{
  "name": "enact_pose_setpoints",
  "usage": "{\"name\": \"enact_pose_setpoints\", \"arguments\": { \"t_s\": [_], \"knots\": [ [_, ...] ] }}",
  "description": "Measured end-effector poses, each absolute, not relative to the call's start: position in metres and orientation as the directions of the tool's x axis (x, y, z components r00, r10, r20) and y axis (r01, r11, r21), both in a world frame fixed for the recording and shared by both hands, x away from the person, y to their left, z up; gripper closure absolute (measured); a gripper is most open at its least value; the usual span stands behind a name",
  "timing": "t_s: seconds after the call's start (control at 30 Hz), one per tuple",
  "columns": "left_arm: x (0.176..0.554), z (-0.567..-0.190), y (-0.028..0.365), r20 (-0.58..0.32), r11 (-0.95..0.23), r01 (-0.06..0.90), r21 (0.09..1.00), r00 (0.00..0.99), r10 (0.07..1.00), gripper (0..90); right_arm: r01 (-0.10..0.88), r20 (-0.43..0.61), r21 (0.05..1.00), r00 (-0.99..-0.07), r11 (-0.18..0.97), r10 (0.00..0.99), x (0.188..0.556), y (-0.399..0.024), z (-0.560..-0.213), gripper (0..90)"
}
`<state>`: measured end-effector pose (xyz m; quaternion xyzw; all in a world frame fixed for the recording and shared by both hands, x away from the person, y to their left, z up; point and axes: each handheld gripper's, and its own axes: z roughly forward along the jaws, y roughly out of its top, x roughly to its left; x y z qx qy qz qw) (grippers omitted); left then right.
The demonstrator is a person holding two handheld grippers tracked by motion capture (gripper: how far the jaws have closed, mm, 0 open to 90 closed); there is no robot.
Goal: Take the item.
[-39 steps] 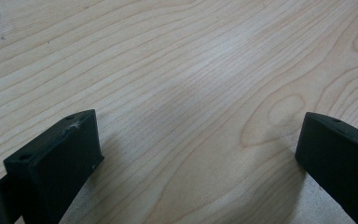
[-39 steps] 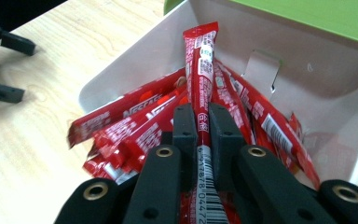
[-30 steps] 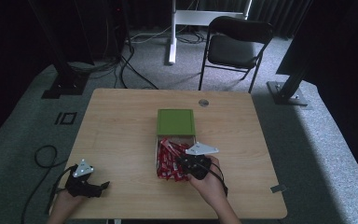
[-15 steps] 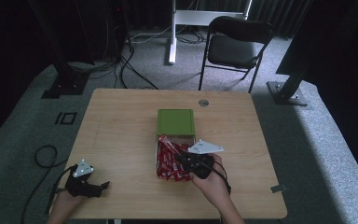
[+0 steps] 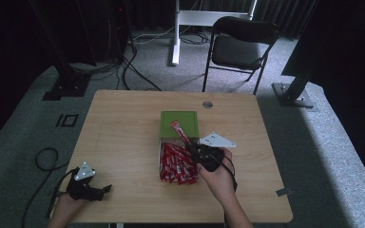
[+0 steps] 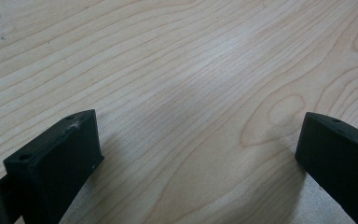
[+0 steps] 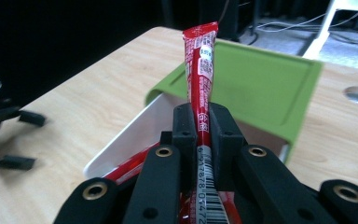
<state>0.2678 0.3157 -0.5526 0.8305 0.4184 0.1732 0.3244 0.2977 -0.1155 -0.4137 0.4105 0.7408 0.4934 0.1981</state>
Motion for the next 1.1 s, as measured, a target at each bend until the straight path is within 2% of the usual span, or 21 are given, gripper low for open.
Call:
{"name": "enact_pose_setpoints", "arguments": {
  "t_s": [0.53,1.1],
  "knots": [
    [0.268,-0.553,0.316,0.017,-0.441,0.582,0.684,0.591,0.807,0.8,0.42,0.123,0.904,-0.439,0.083,0.89,0.32,-0.133,-0.423,82.5],
    [0.268,-0.553,0.316,0.016,-0.439,0.582,0.685,0.59,0.807,0.8,0.464,0.174,0.885,-0.266,-0.032,0.948,0.338,-0.157,-0.457,82.3]
  ]
}}
